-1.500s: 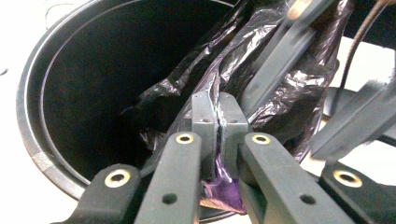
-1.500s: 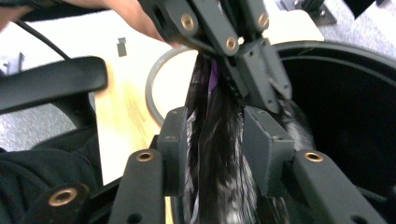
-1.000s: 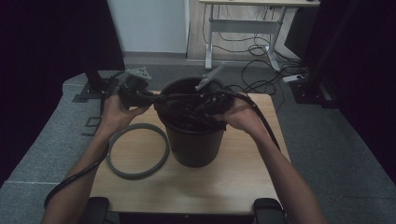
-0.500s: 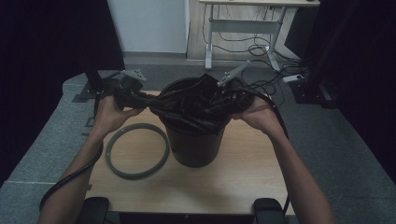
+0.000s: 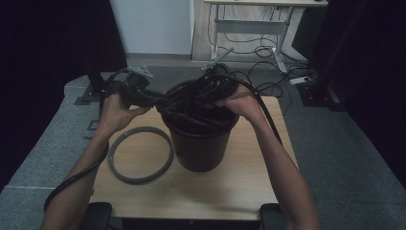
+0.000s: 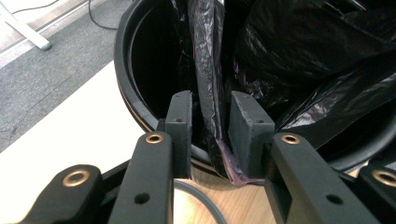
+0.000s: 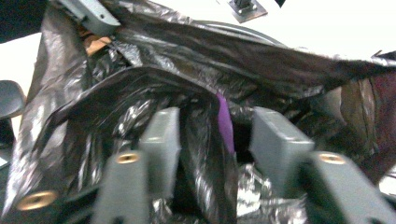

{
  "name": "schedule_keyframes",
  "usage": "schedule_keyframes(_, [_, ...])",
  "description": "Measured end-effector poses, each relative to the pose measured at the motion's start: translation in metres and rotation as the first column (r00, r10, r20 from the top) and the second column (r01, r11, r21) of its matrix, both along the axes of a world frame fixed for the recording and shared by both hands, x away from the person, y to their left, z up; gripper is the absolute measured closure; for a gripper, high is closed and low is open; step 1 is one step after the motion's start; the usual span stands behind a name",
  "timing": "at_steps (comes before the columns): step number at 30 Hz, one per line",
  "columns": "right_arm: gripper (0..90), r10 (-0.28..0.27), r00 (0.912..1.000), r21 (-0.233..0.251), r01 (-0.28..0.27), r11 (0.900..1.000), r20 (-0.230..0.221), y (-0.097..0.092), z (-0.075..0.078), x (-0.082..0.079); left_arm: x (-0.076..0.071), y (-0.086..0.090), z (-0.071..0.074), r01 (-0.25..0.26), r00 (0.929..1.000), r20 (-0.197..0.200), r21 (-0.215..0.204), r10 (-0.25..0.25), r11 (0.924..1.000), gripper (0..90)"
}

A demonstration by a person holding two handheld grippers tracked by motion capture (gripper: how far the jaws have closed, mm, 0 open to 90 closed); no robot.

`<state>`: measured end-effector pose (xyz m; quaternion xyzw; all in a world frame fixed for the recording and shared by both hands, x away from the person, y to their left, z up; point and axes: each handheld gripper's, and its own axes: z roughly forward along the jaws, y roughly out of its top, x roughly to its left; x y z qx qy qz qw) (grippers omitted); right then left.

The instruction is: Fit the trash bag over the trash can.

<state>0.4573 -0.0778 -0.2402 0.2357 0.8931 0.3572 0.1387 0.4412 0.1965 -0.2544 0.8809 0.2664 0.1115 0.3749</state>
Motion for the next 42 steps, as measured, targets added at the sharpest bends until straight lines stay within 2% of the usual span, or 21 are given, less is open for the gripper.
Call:
schedule_keyframes(4, [79.4, 0.033, 0.9991, 0.013, -0.033, 0.9994, -0.025, 0.002, -0.003, 0.005, 0.004, -0.001, 0.000, -0.013, 0.9999, 0.005, 0.006, 0.013, 0.9999, 76.9])
schedule_keyframes(7, [88.4, 0.057, 0.9975, -0.014, -0.058, 0.9982, -0.040, -0.001, -0.006, 0.000, 0.005, 0.000, -0.003, -0.052, 0.9983, 0.028, 0.028, 0.052, 0.9982, 85.9])
schedule_keyframes(9, [89.0, 0.067, 0.9967, -0.029, -0.068, 0.9973, -0.046, -0.008, -0.007, -0.005, 0.007, 0.004, -0.005, -0.073, 0.9967, 0.038, 0.030, 0.072, 0.9969, 88.3])
schedule_keyframes(12, [89.1, 0.052, 0.9977, -0.051, -0.054, 0.9972, -0.043, -0.025, -0.007, -0.014, 0.009, 0.012, -0.007, -0.107, 0.9935, 0.042, 0.015, 0.106, 0.9942, 88.9])
schedule_keyframes(16, [89.1, 0.012, 0.9991, -0.063, -0.015, 0.9979, -0.042, -0.056, -0.007, -0.021, 0.012, 0.023, -0.009, -0.153, 0.9871, 0.049, 0.008, 0.152, 0.9882, 89.0])
schedule_keyframes(19, [89.1, -0.033, 0.9986, -0.071, 0.030, 0.9971, -0.042, -0.081, -0.008, -0.025, 0.016, 0.032, -0.011, -0.187, 0.9812, 0.053, 0.018, 0.186, 0.9822, 89.0])
schedule_keyframes(24, [89.1, -0.100, 0.9938, -0.082, 0.096, 0.9920, -0.049, -0.117, -0.014, -0.027, 0.021, 0.045, -0.016, -0.232, 0.9720, 0.047, 0.033, 0.230, 0.9722, 89.0])
schedule_keyframes(25, [89.1, -0.112, 0.9925, -0.089, 0.108, 0.9902, -0.049, -0.122, -0.015, -0.028, 0.021, 0.048, -0.018, -0.237, 0.9710, 0.045, 0.038, 0.235, 0.9708, 89.0])
schedule_keyframes(27, [89.2, -0.132, 0.9896, -0.094, 0.126, 0.9876, -0.057, -0.132, -0.019, -0.029, 0.022, 0.053, -0.020, -0.218, 0.9758, 0.018, 0.008, 0.218, 0.9759, 88.9])
schedule_keyframes(30, [89.1, -0.117, 0.9905, -0.067, 0.113, 0.9914, -0.072, -0.137, -0.024, -0.031, 0.020, 0.048, -0.022, -0.222, 0.9746, 0.036, 0.043, 0.221, 0.9740, 88.7])
schedule_keyframes(31, [88.9, -0.117, 0.9906, -0.077, 0.111, 0.9908, -0.071, -0.136, -0.025, -0.031, 0.019, 0.047, -0.021, -0.218, 0.9757, 0.034, 0.049, 0.217, 0.9747, 87.9])
schedule_keyframes(32, [84.5, -0.116, 0.9909, -0.077, 0.110, 0.9909, -0.069, -0.135, -0.025, -0.030, 0.019, 0.046, -0.020, -0.210, 0.9777, 0.028, 0.054, 0.208, 0.9763, 83.4])
schedule_keyframes(34, [73.1, -0.109, 0.9915, -0.048, 0.106, 0.9932, -0.071, -0.135, -0.023, -0.029, 0.018, 0.044, -0.017, -0.204, 0.9782, 0.050, 0.061, 0.201, 0.9770, 68.9])
schedule_keyframes(36, [60.6, -0.093, 0.9930, -0.027, 0.092, 0.9954, -0.072, -0.134, -0.020, -0.030, 0.018, 0.043, -0.012, -0.183, 0.9822, 0.052, 0.053, 0.180, 0.9817, 58.6])
schedule_keyframes(37, [57.7, -0.093, 0.9933, -0.018, 0.092, 0.9956, -0.069, -0.134, -0.017, -0.030, 0.017, 0.043, -0.010, -0.173, 0.9840, 0.053, 0.047, 0.170, 0.9839, 55.0])
schedule_keyframes(39, [51.5, -0.092, 0.9939, -0.001, 0.092, 0.9958, -0.060, -0.133, -0.010, -0.031, 0.016, 0.043, -0.006, -0.155, 0.9869, 0.054, 0.049, 0.152, 0.9867, 50.0])
schedule_keyframes(42, [47.2, -0.089, 0.9944, 0.022, 0.090, 0.9957, -0.057, -0.132, 0.003, -0.032, 0.015, 0.041, 0.000, -0.131, 0.9902, 0.057, 0.059, 0.128, 0.9896, 45.6])
